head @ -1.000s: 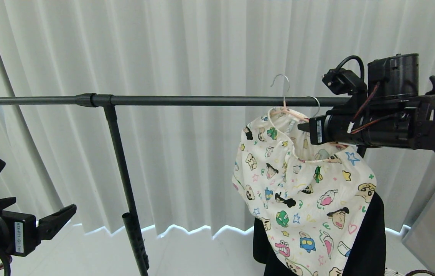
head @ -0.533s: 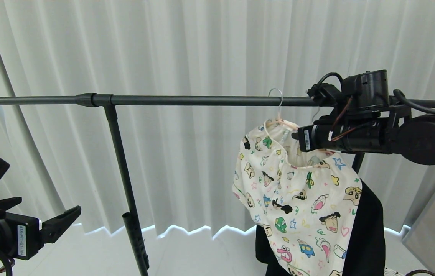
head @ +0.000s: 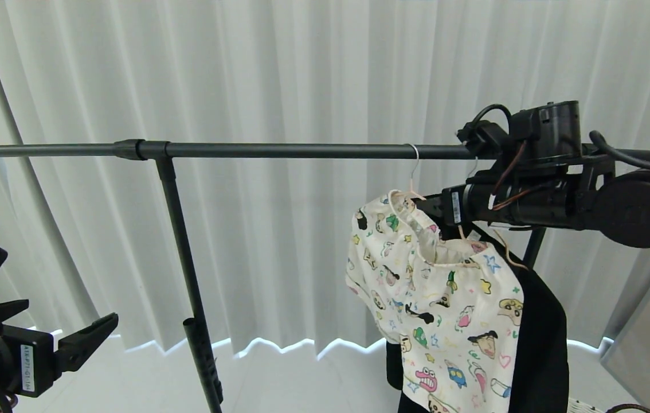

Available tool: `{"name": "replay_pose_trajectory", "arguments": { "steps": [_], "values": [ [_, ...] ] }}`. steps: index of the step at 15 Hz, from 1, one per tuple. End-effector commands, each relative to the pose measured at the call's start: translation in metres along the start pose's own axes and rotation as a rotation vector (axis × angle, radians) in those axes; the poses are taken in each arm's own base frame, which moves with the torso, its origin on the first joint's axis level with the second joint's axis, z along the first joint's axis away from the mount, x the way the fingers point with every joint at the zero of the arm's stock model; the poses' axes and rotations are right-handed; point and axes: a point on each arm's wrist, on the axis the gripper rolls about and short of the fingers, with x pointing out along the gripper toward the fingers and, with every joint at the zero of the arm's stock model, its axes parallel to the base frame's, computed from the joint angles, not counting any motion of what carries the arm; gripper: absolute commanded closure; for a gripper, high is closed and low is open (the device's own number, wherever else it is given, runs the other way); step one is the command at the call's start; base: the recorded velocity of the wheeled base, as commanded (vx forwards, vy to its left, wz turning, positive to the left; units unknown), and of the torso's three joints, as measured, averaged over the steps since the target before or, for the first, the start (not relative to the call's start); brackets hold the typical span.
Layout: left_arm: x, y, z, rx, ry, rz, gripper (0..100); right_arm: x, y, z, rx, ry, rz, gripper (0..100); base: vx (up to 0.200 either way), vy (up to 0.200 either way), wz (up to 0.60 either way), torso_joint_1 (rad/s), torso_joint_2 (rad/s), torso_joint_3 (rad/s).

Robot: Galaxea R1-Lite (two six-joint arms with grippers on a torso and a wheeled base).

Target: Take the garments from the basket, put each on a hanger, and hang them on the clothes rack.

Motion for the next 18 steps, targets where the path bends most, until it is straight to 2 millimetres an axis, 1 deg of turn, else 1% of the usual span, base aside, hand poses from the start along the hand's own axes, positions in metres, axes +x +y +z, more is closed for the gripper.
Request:
{"name": "replay_pose_trajectory", "arguments": {
  "steps": [1,2,3,4,5,6,7,9,11,12,14,15,16,18],
  "values": [
    [-0.004,0.001,0.000,-0.006,-0.018,0.011,0,-0.043,-0.002,0.024,0.006,-0.111,-0.027,0,0.000,0.000,0.00,0.000,0.00,0.000],
    [-0.005,0.002,-0.001,-0.011,-0.020,0.017,0,-0.057,-0.004,0.027,0.009,-0.127,-0.042,0,0.000,0.000,0.00,0.000,0.00,0.000],
    [-0.007,0.003,-0.003,-0.015,-0.023,0.033,0,-0.103,-0.009,0.034,0.007,-0.147,-0.070,0,0.000,0.000,0.00,0.000,0.00,0.000],
    [-0.008,0.005,-0.002,-0.019,-0.024,0.048,0,-0.129,-0.013,0.034,-0.002,-0.132,-0.091,0,0.000,0.000,0.00,0.000,0.00,0.000],
    [-0.008,0.006,-0.003,-0.023,-0.024,0.065,0,-0.151,-0.020,0.031,-0.030,-0.113,-0.131,0,-0.200,0.000,0.00,0.007,0.00,-0.002],
    [-0.008,0.006,-0.002,-0.025,-0.030,0.074,0,-0.168,-0.030,0.026,-0.073,-0.089,-0.196,0,-0.200,0.000,0.00,0.002,0.01,0.007],
    [-0.008,0.007,0.000,-0.027,-0.046,0.086,0,-0.180,-0.038,0.019,-0.106,-0.079,-0.263,0,-0.200,0.000,0.00,0.017,0.01,0.002],
    [-0.008,0.008,-0.001,-0.032,-0.046,0.105,0,-0.200,-0.048,-0.001,-0.125,-0.056,-0.360,0,-0.200,0.000,0.00,-0.002,0.00,0.005],
    [-0.008,0.011,-0.007,-0.049,-0.026,0.140,0,-0.213,-0.054,-0.018,-0.137,-0.054,-0.422,0,-0.200,0.000,0.00,-0.010,0.00,0.002],
    [-0.011,0.012,-0.012,-0.059,-0.023,0.161,0,-0.218,-0.059,-0.026,-0.145,-0.053,-0.460,0,-0.200,0.000,0.00,0.002,0.01,-0.002],
    [-0.021,0.011,-0.027,-0.066,-0.037,0.185,0,-0.224,-0.072,-0.033,-0.141,-0.060,-0.559,0,-0.200,0.000,0.00,0.002,0.00,0.015],
    [-0.025,0.010,-0.031,-0.067,-0.046,0.187,0,-0.226,-0.075,-0.034,-0.142,-0.064,-0.579,0,-0.200,0.000,0.00,0.002,0.01,0.002],
    [-0.030,0.007,-0.043,-0.064,-0.052,0.188,0,-0.228,-0.076,-0.039,-0.143,-0.061,-0.596,0,-0.200,0.000,0.00,0.007,0.00,-0.002],
    [-0.037,0.003,-0.059,-0.037,-0.063,0.192,0,-0.233,-0.072,-0.049,-0.145,-0.053,-0.595,0,-0.200,0.000,0.00,0.005,0.01,0.005]
  ]
}}
